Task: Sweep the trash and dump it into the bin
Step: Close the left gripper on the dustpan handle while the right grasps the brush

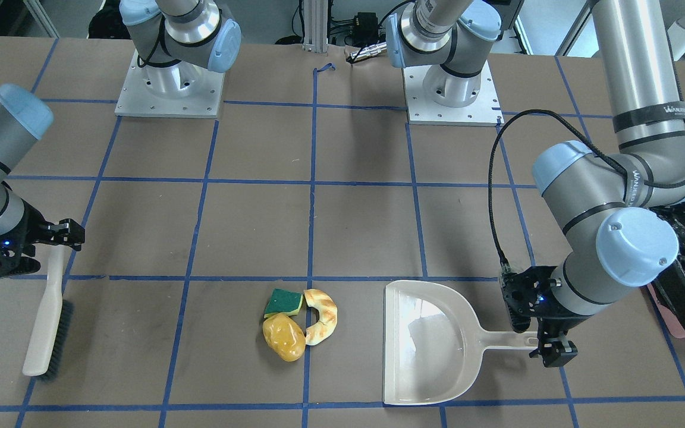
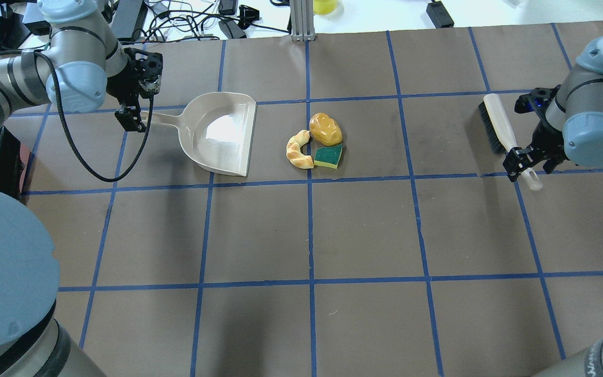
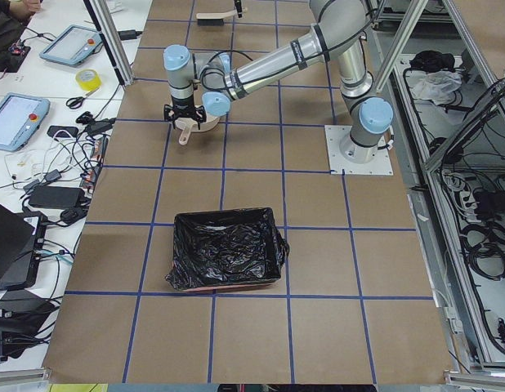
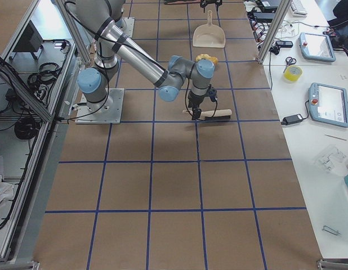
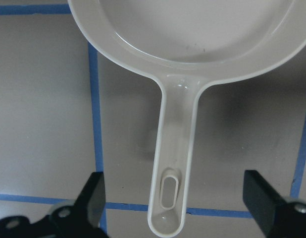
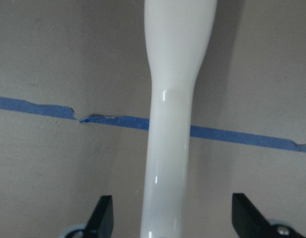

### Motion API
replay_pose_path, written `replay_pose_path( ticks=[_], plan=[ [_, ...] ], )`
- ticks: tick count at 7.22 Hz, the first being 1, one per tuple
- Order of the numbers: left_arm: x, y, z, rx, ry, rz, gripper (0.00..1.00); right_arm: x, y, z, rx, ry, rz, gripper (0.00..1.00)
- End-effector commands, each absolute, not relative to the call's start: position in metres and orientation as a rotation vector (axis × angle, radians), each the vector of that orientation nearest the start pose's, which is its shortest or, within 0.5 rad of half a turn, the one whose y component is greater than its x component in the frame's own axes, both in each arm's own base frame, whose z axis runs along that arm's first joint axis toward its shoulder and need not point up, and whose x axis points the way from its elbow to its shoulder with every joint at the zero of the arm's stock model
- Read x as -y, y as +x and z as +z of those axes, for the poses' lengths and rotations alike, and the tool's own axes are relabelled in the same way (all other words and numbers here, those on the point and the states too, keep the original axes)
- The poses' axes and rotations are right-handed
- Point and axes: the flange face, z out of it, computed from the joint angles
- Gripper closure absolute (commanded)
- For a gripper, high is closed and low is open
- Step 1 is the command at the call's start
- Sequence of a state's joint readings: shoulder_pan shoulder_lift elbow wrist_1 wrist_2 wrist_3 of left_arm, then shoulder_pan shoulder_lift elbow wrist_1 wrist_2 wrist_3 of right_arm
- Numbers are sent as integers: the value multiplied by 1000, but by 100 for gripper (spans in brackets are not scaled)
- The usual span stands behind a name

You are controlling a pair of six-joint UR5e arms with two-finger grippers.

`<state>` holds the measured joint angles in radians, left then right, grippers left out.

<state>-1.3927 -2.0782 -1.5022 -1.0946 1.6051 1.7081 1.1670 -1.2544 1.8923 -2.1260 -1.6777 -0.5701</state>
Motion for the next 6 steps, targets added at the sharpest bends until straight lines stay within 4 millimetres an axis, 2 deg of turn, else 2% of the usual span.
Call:
replay_pose_path(
  ticks=[1,3,4,5,6],
  plan=[
    [673,-8,258,-2275,2146,53,0,543,-97,225,-3167,-272,190,18],
    [683,-4,254,-2257,2158,41,1,538,-93,223,-3161,-274,200,18],
    [692,3,258,-2256,2144,18,2,538,-93,222,-3161,-277,200,18],
    [696,5,251,-2268,2146,26,2,538,-93,223,-3162,-277,197,23],
    [698,5,244,-2271,2153,31,10,539,-93,223,-3164,-276,191,41]
  ],
)
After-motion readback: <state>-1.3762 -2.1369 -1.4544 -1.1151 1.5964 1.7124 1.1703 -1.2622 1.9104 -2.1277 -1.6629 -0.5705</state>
